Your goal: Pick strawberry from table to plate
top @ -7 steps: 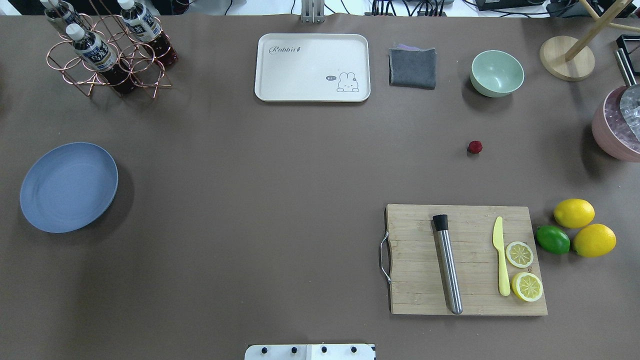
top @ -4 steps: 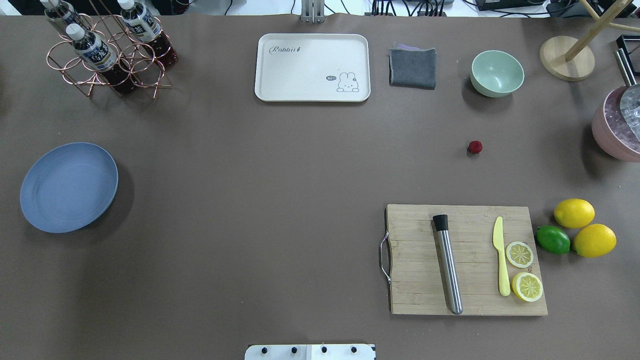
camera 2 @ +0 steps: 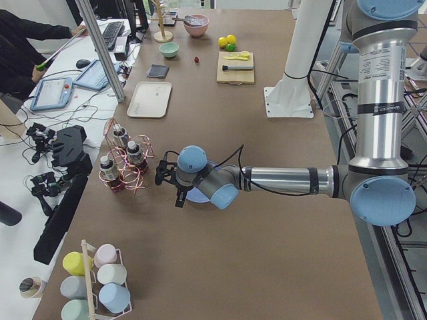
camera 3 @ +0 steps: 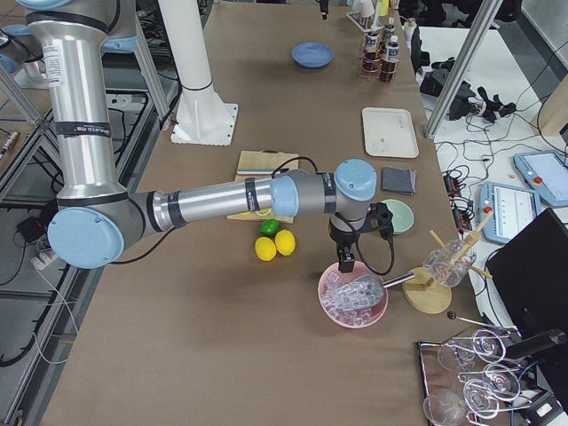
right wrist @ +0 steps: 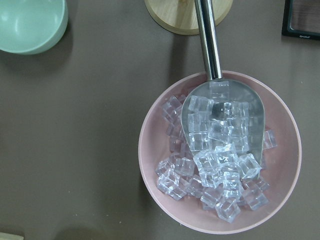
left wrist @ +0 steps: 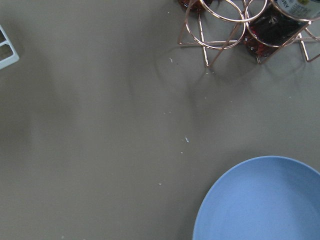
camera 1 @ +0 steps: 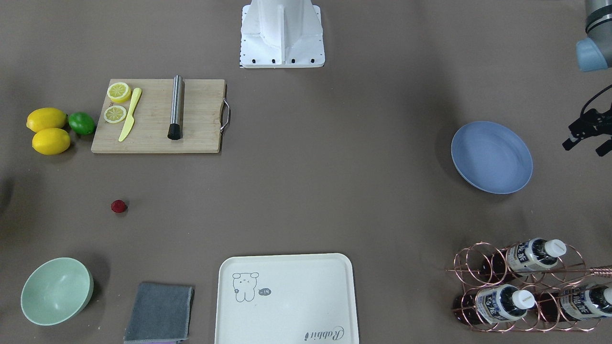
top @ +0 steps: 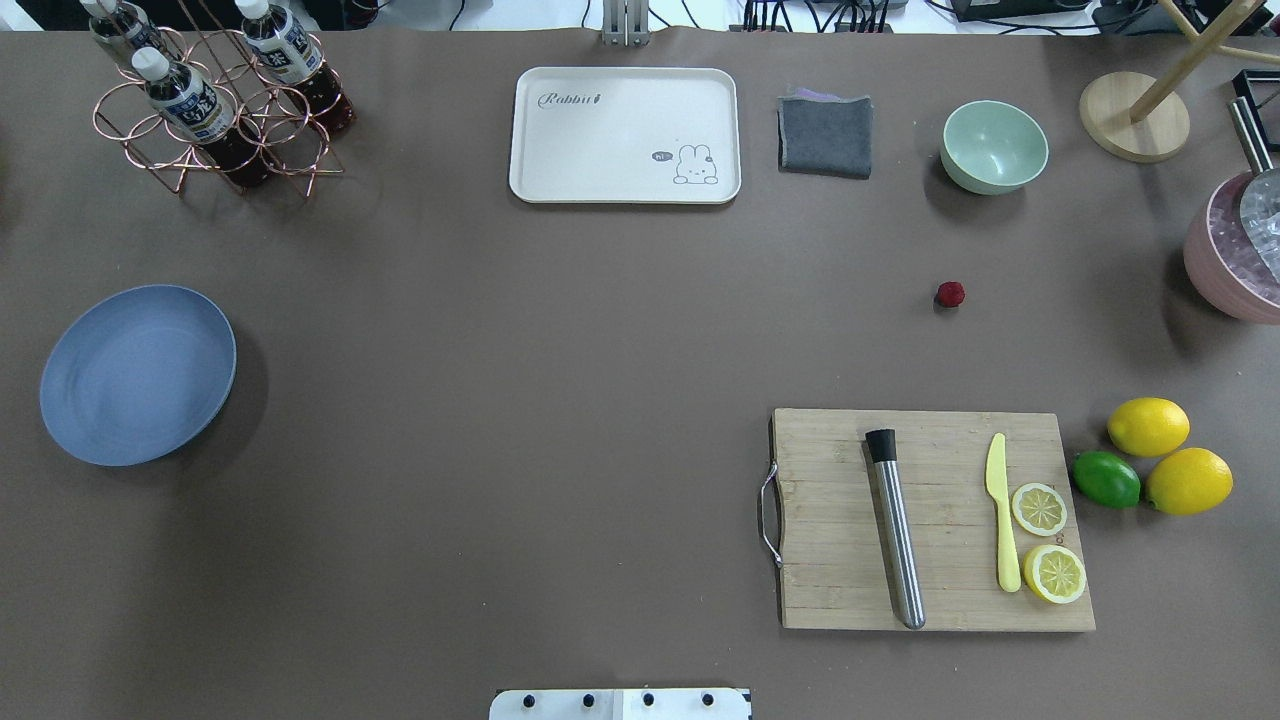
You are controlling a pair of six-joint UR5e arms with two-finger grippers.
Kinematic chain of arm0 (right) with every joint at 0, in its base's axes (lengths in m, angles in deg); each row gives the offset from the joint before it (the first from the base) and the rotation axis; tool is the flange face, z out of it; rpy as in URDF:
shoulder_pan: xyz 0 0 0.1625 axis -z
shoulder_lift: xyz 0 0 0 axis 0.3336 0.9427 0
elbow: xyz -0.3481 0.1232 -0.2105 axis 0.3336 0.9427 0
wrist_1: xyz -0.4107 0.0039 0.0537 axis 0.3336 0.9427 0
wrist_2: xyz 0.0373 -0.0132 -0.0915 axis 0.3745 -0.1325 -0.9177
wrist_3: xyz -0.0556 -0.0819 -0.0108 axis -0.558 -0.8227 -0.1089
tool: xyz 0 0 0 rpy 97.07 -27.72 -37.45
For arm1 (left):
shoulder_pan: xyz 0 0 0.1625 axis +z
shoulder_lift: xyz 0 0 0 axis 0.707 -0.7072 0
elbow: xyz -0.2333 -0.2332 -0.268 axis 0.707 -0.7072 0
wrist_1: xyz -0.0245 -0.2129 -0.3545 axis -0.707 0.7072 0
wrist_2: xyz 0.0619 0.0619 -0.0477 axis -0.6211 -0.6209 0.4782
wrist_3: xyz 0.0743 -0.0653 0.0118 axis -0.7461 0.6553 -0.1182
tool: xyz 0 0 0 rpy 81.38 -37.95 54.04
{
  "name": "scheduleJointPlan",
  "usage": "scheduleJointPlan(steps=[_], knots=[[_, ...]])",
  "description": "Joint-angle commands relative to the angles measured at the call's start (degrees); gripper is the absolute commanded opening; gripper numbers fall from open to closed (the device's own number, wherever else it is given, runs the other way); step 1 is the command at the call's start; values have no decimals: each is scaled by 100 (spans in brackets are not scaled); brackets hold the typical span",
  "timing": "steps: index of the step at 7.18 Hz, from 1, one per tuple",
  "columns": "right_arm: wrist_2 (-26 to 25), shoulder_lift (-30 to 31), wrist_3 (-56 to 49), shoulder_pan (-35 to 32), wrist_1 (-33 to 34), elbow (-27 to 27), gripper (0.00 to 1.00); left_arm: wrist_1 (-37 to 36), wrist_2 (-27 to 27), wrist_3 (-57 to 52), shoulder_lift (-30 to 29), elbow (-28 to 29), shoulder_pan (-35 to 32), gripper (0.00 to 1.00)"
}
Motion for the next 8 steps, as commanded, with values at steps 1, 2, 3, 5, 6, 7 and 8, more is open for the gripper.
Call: scheduleJointPlan(steps=[1, 2, 3, 5, 6, 7, 8], knots=[[7, -193, 389, 165, -1, -39, 100, 1134, -403, 870, -38, 527, 639, 99], [7, -289, 696, 270, -1, -48, 100, 1592, -412, 995, -65, 870, 675, 98], [7, -369, 725, 349, -1, -48, 100, 1701, -412, 988, -74, 1022, 719, 97], [7, -492, 1015, 455, -1, -48, 100, 1720, -439, 988, -74, 1075, 894, 91], [-2, -501, 1015, 464, -1, -48, 100, 1911, -700, 996, -74, 1180, 1035, 86], [-2, -527, 1015, 482, -10, -48, 100, 2166, -746, 996, -74, 1347, 1132, 80], [-2, -554, 1033, 499, -1, -48, 100, 2177, -746, 996, -74, 1383, 1133, 63]])
